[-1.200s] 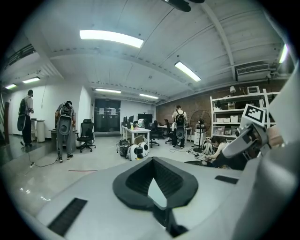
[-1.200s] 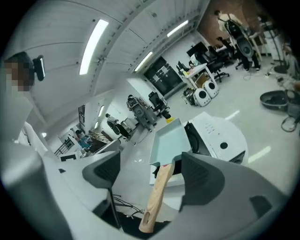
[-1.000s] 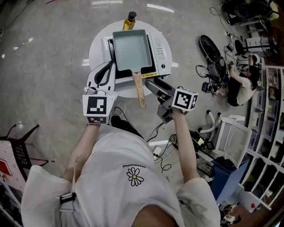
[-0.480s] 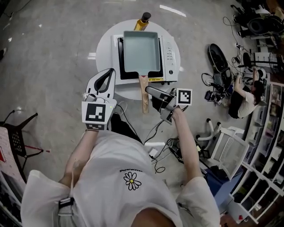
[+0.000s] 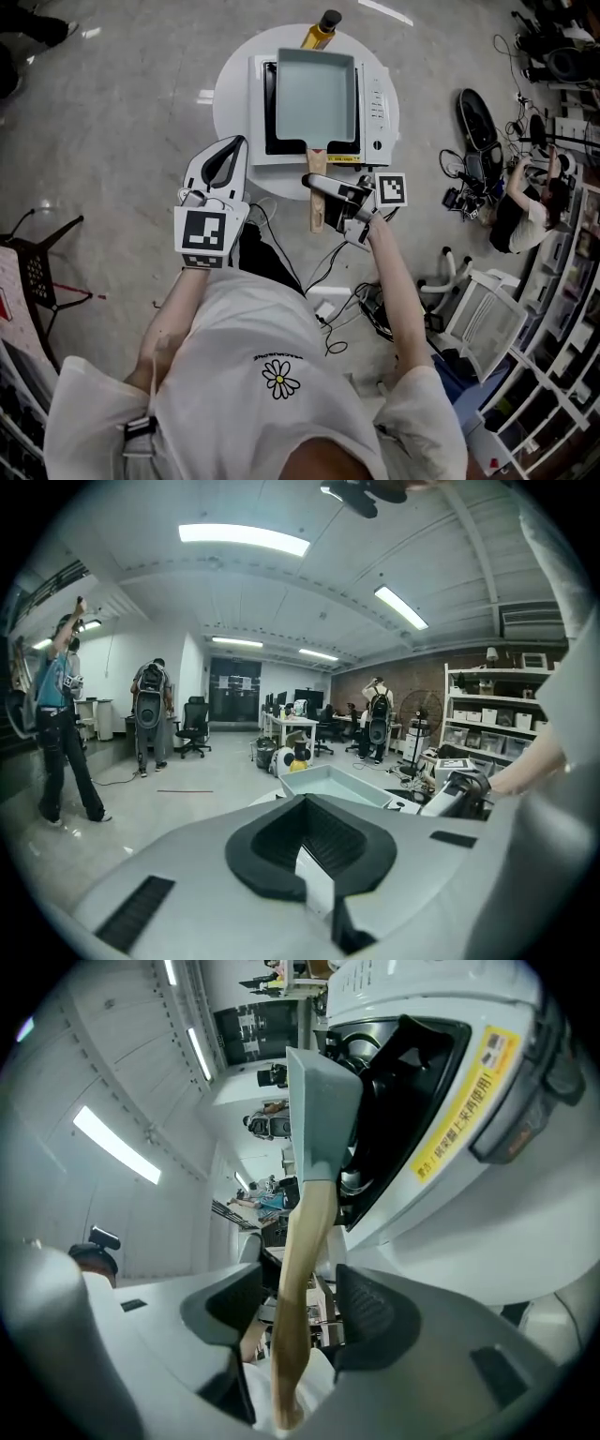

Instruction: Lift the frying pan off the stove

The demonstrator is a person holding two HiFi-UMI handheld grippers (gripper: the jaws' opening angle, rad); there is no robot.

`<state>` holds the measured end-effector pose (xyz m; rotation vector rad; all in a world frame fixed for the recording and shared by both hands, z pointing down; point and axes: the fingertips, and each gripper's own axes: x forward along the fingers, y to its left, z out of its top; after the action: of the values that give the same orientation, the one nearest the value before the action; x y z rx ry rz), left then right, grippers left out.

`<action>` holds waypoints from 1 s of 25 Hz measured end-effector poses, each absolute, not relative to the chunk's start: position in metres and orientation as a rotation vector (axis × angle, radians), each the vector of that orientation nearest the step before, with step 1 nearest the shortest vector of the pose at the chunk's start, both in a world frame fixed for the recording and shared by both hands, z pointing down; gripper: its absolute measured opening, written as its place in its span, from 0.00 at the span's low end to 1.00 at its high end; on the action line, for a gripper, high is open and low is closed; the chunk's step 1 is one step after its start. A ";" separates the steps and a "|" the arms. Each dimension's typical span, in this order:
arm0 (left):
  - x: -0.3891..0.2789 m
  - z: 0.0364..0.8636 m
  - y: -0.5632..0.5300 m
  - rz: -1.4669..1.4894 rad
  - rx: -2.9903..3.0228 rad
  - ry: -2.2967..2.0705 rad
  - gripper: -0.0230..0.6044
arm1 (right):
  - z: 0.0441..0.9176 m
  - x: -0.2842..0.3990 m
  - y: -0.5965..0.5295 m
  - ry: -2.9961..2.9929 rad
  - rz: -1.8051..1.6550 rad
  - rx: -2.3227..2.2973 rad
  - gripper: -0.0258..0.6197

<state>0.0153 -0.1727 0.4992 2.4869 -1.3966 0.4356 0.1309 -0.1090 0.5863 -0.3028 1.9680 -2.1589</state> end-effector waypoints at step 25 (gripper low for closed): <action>0.010 0.518 -0.178 0.453 2.422 -1.380 0.04 | 0.580 0.107 -0.107 1.953 -2.265 -0.176 0.10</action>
<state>0.0098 -0.1779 0.5176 2.4217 -1.3803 0.4532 0.1067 -0.1073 0.5803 -0.1762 1.9532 -2.2649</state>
